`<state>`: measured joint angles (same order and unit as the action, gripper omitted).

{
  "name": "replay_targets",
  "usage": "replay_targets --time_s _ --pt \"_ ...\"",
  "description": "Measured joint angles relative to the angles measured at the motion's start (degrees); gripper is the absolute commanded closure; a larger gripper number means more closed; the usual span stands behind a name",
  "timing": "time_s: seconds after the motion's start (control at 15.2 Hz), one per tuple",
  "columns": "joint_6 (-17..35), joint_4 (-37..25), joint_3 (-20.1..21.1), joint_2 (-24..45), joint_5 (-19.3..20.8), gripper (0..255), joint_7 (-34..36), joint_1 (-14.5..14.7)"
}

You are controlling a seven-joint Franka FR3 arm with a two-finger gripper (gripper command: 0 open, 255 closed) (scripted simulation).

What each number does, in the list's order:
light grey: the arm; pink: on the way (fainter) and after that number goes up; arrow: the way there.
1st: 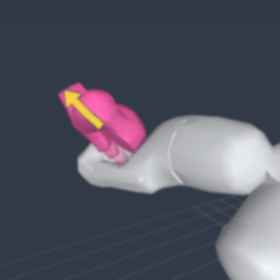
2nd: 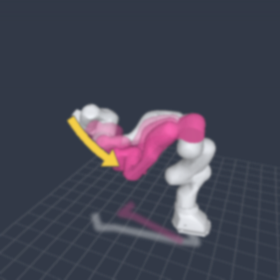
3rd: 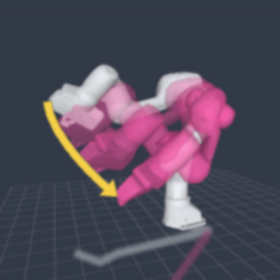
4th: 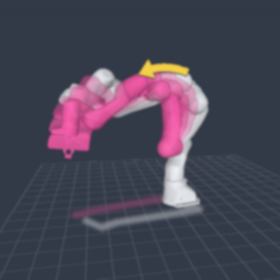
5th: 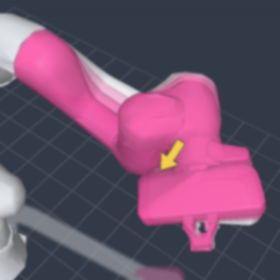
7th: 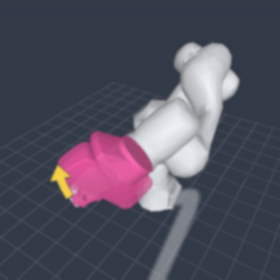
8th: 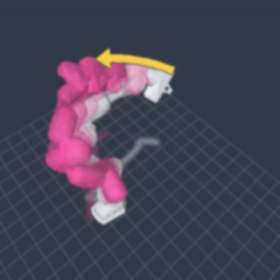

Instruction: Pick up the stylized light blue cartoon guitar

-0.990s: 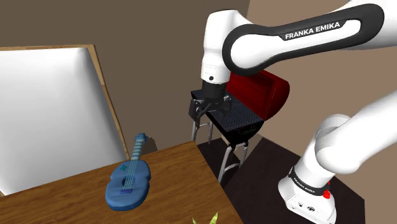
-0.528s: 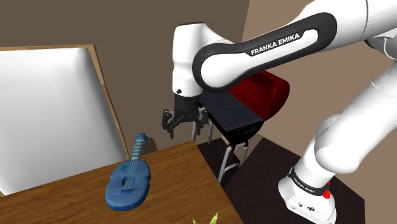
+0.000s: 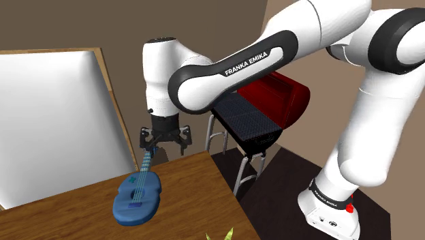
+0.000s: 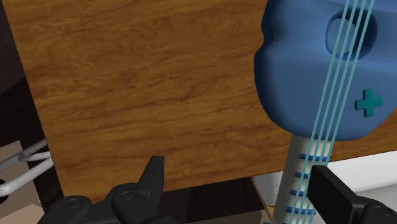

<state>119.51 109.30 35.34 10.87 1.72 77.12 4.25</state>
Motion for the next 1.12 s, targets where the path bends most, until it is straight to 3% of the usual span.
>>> replay_targets --time_s 0.4,0.92,0.99,1.12 --pt "-2.7 -15.8 -2.7 14.8 9.1 0 10.6 7.1" --pt "1.4 -15.1 -4.0 18.5 11.3 0 12.3 8.4" --pt "1.6 -15.0 -4.1 18.6 11.3 255 12.4 8.4" --pt "1.8 -14.9 -4.1 18.7 11.4 255 12.4 8.4"
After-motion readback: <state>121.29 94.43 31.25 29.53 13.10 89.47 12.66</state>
